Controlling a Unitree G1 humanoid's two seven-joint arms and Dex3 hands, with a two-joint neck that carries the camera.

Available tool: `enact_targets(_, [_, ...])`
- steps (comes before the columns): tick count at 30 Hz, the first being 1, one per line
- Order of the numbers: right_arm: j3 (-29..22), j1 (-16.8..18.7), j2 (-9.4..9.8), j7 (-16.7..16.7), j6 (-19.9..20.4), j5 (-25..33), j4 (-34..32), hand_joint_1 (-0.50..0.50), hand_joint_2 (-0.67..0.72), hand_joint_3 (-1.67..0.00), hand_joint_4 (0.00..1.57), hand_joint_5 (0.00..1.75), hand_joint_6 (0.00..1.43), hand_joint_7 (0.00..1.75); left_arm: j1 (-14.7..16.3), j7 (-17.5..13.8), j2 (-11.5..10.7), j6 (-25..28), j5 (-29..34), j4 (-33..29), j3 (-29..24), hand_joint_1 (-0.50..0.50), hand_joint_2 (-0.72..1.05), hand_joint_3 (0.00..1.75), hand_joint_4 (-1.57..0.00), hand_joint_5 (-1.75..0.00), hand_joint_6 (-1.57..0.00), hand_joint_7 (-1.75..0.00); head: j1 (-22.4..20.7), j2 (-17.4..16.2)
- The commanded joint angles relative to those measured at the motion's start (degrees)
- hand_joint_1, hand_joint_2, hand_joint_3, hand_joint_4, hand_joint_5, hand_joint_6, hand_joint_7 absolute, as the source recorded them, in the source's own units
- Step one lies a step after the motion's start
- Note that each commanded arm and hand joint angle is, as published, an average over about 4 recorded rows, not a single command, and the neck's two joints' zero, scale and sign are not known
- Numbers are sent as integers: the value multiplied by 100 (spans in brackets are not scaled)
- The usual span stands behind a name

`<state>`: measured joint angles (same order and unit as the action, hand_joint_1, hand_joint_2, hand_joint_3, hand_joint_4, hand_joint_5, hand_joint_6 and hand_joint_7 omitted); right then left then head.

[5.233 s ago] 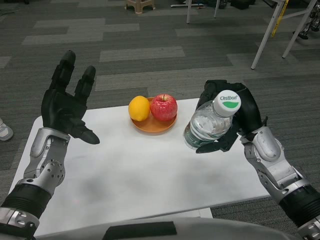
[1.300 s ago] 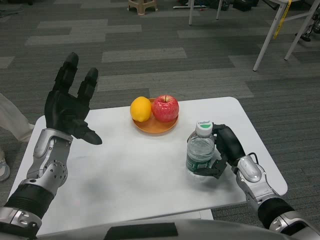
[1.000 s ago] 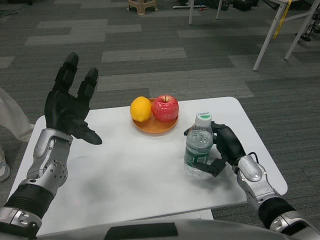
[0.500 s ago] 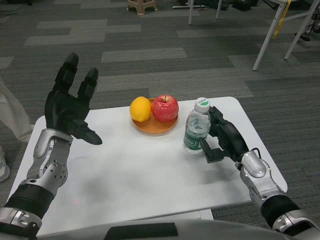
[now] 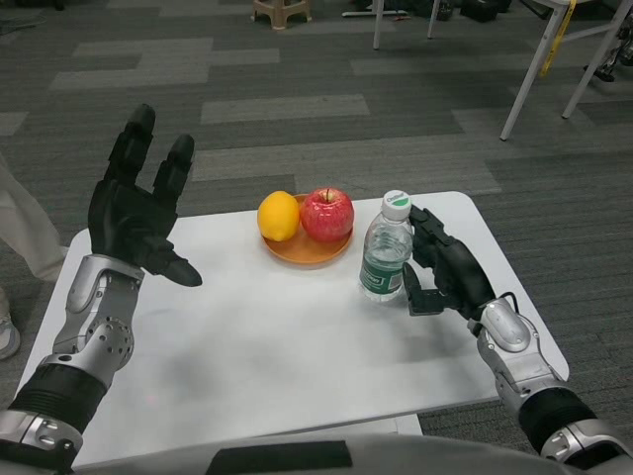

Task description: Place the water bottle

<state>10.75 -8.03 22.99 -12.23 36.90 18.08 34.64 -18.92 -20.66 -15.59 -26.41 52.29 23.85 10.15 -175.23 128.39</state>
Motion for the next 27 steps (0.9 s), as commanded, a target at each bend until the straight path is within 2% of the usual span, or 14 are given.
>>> enact_targets(1, [-150, 72, 57, -3, -43, 34, -40, -42, -54, -159, 0, 10, 0, 7, 11, 0, 21, -5, -8, 12, -26, -50, -28, 9, 0, -21, 0, 0, 0, 0])
enact_targets(6, [-279, 113, 79, -7, -47, 38, -62, -42, -54, -151, 0, 0, 0, 7, 11, 0, 21, -5, -17, 5, -26, -50, -28, 9, 0, -15, 0, 0, 0, 0])
enact_targets(10, [-323, 124, 88, -16, -58, 38, -80, -42, -54, -139, 0, 0, 0, 7, 11, 0, 21, -5, -17, 5, -31, -50, -30, 9, 0, -13, 0, 0, 2, 9])
enact_targets(20, [-493, 162, 92, -33, -69, 49, -106, -42, -53, -139, 0, 0, 0, 7, 11, 0, 21, -5, -8, 5, -22, -50, -28, 9, 0, -21, 0, 0, 19, -12])
enact_targets(23, [-565, 184, 97, -33, -69, 69, -106, -42, -54, -135, 0, 0, 0, 5, 11, 0, 21, -5, -13, 5, -22, -50, -28, 2, 0, -18, 0, 0, 28, -14])
enact_targets(27, [-657, 188, 101, -38, -52, 143, -106, -42, -51, -137, 0, 0, 0, 0, 11, 0, 21, -5, -8, 5, -18, -50, -28, 9, 0, -18, 0, 0, 26, -12])
